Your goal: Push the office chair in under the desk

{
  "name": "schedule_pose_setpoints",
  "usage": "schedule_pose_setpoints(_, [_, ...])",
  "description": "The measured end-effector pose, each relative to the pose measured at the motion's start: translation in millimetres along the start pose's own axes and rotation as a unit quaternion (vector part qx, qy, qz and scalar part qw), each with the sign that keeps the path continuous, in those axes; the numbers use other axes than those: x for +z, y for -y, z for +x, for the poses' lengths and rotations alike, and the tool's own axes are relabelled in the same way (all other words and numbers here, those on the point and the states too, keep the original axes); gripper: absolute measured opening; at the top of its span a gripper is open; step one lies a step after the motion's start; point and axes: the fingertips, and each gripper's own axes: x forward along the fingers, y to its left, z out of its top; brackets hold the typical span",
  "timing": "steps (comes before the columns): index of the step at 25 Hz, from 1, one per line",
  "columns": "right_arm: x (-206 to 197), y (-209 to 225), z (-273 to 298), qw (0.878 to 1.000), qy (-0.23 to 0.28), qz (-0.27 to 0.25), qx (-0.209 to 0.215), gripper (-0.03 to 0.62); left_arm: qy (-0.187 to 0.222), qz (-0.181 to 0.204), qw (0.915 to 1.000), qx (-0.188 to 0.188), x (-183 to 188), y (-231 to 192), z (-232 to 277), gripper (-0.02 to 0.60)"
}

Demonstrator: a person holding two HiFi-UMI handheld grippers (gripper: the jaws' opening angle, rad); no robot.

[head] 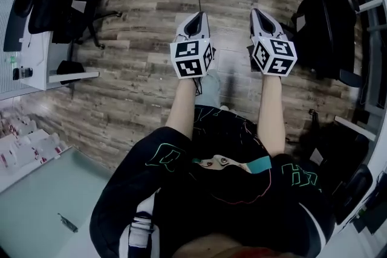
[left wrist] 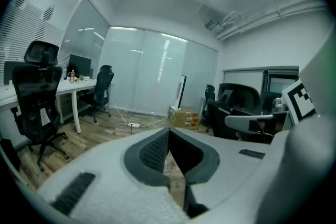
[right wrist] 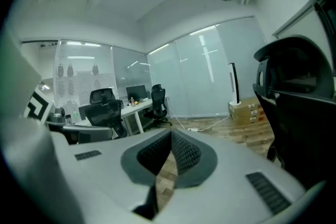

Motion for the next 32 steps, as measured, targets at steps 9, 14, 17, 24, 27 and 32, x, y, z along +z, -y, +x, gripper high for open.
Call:
schedule_pose_setpoints(9, [48, 9, 99, 1.000, -0.001, -0.015, -0.015, 0.005, 0.005, -0.013, 0.9999, -0.010, 51, -60, 84, 0.008])
schedule_pose_setpoints(14, [92, 2, 141, 0.999, 0.025, -0.038, -0.015, 0.005, 0.045, -0.014, 0.9989, -0.007, 99, -94, 111, 0.008])
schedule_pose_setpoints(17, [104, -5, 158, 0.998, 0.026, -0.053, -0.011, 0.005, 0.058, -0.021, 0.9981, -0.001, 114, -112, 120, 0.008])
schedule_pose_setpoints(24, [126, 4, 181, 0.997, 0.033, -0.064, -0.016, 0.005, 0.074, -0.029, 0.9968, -0.007, 134, -124, 143, 0.008])
schedule_pose_setpoints(27, [132, 12, 196, 0.997, 0.033, -0.065, -0.014, 0.005, 0.074, -0.029, 0.9968, -0.007, 138, -126, 158, 0.008])
schedule_pose_setpoints(32, [144, 19, 234, 0.997, 0.038, -0.069, 0.005, 0.005, 0.084, -0.025, 0.9961, 0.008, 154, -142, 185, 0.008])
